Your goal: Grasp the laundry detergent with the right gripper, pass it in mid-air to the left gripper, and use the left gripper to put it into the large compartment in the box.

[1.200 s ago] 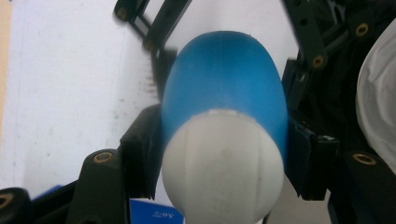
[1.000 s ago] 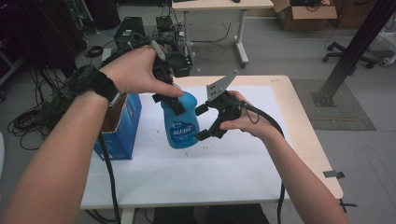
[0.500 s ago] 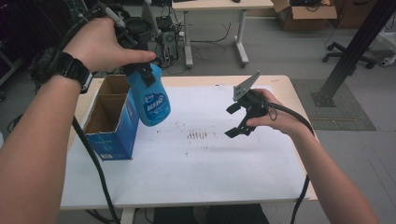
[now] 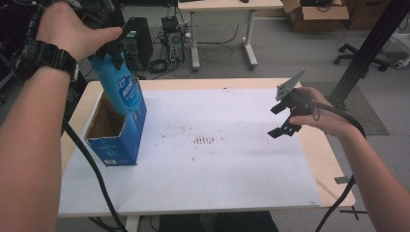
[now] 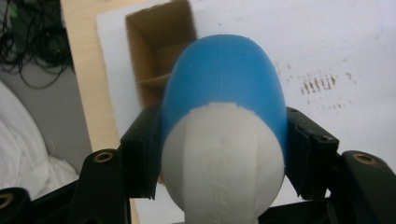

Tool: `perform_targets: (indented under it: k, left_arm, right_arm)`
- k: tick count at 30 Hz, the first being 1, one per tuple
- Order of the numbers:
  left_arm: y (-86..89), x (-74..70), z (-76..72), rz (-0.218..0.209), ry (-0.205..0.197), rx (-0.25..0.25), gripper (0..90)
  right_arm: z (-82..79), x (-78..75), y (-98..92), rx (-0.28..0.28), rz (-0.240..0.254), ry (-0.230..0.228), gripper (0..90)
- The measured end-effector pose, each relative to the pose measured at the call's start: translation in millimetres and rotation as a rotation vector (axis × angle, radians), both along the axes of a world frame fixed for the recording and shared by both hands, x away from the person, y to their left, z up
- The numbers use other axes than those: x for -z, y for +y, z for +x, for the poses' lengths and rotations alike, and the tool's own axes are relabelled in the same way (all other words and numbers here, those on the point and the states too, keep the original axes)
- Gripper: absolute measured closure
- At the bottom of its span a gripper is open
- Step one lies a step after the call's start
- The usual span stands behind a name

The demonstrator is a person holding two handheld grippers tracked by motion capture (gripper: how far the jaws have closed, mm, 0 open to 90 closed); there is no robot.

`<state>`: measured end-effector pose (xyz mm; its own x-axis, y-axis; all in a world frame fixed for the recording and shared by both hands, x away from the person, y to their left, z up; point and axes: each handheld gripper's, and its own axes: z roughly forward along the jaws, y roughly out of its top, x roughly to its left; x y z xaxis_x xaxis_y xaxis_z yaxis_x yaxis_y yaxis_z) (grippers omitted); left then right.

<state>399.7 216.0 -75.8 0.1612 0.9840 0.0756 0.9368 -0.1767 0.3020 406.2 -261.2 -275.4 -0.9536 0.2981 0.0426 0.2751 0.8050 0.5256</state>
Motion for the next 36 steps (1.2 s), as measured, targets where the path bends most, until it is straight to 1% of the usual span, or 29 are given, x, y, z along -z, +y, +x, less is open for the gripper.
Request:
perform_targets:
  k: [1, 2, 4, 6, 8, 11, 17, 19, 23, 30, 36]
  left_arm:
    - [5.5, 1.6, 1.3, -0.004, 0.004, -0.030, 38.3]
    - [8.1, 2.8, 2.0, -0.004, 0.007, -0.040, 38.3]
    - [14.8, 6.3, 3.7, -0.007, 0.011, -0.070, 38.3]
    - [20.7, 10.2, 5.3, 0.000, 0.014, -0.084, 38.3]
    - [24.7, 14.7, 6.8, 0.005, 0.020, -0.104, 38.3]
    - [30.0, 22.4, 9.2, 0.014, 0.029, -0.119, 38.3]
    - [39.9, 42.3, 13.6, -0.002, 0.046, -0.135, 38.3]
    - [42.1, 49.7, 14.9, 0.003, 0.053, -0.136, 38.3]
    - [44.5, 63.7, 17.8, 0.026, 0.067, -0.140, 38.3]
    - [49.2, 88.9, 22.3, 0.013, 0.089, -0.144, 38.3]
    - [50.4, 110.4, 26.2, 0.022, 0.119, -0.135, 38.3]
  right_arm:
    - [0.0, -0.3, -3.4, 0.007, -0.002, -0.002, 3.4]
    - [-0.3, -0.9, -10.1, 0.017, -0.012, 0.001, 3.4]
    - [-0.8, -1.1, -17.0, 0.028, -0.030, 0.003, 3.4]
    - [-1.6, -1.3, -23.8, 0.037, -0.055, 0.009, 3.6]
    - [-2.5, -1.7, -29.7, 0.046, -0.080, 0.003, 3.6]
    - [-3.3, -2.3, -37.5, 0.062, -0.097, 0.005, 3.7]
    - [-3.9, -0.6, -45.5, 0.075, -0.101, 0.009, 3.7]
    - [-3.9, 0.2, -45.9, 0.074, -0.107, 0.007, 3.7]
    - [-3.3, 1.8, -46.0, 0.075, -0.105, 0.005, 3.7]
    - [-2.8, 4.2, -45.3, 0.073, -0.103, 0.008, 3.8]
    - [-2.5, 4.6, -44.4, 0.072, -0.102, 0.004, 3.8]
